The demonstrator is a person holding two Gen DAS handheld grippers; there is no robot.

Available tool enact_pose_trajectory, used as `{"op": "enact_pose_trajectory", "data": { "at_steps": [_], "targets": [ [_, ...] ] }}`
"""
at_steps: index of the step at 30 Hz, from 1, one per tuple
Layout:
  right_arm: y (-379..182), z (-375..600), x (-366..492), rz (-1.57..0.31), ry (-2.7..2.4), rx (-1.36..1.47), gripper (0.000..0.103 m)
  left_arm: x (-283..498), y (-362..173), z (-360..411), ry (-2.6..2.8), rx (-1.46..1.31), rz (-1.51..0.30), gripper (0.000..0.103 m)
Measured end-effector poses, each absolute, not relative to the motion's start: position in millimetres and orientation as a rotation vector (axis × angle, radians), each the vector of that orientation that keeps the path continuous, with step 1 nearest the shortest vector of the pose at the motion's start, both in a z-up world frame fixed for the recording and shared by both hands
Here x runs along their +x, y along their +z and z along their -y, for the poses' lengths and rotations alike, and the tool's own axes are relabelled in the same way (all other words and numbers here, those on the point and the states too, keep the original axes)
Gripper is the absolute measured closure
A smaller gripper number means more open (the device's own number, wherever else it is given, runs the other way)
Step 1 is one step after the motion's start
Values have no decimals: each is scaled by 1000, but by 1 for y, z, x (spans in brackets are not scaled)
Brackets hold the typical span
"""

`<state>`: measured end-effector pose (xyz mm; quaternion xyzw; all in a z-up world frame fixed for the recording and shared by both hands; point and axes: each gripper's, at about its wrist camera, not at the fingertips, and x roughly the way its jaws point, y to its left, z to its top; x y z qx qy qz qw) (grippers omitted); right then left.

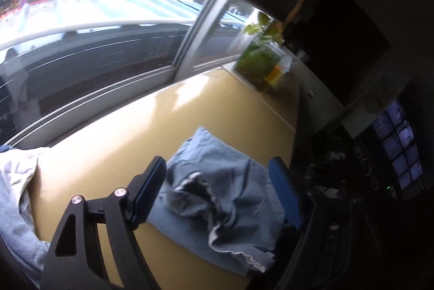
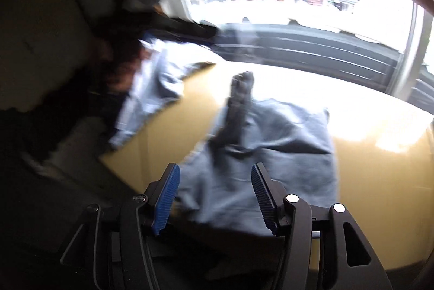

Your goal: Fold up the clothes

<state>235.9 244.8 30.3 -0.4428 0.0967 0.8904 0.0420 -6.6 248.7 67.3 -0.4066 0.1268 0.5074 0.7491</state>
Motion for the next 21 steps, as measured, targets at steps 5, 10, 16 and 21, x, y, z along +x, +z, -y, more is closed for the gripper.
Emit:
{"op": "enact_pose_trajectory", "data": {
  "at_steps": [5,10,16,21],
  "targets": [
    [-18,-238,219,-306,2652,-1470,49,53,25,-286,1039,-903,-576,25],
    [-30,-246,233,-372,2623,-1463,49,11,-35,-247,1098,-1124,-639,43],
    [-36,-261,230,-328,2539,-1490,49,-28,4,-192,1292,-1101,-478,37],
    [-34,-271,224,-347,2530,-1501,49,-24,27,-177,1339,-1065,-345,37]
  ]
}}
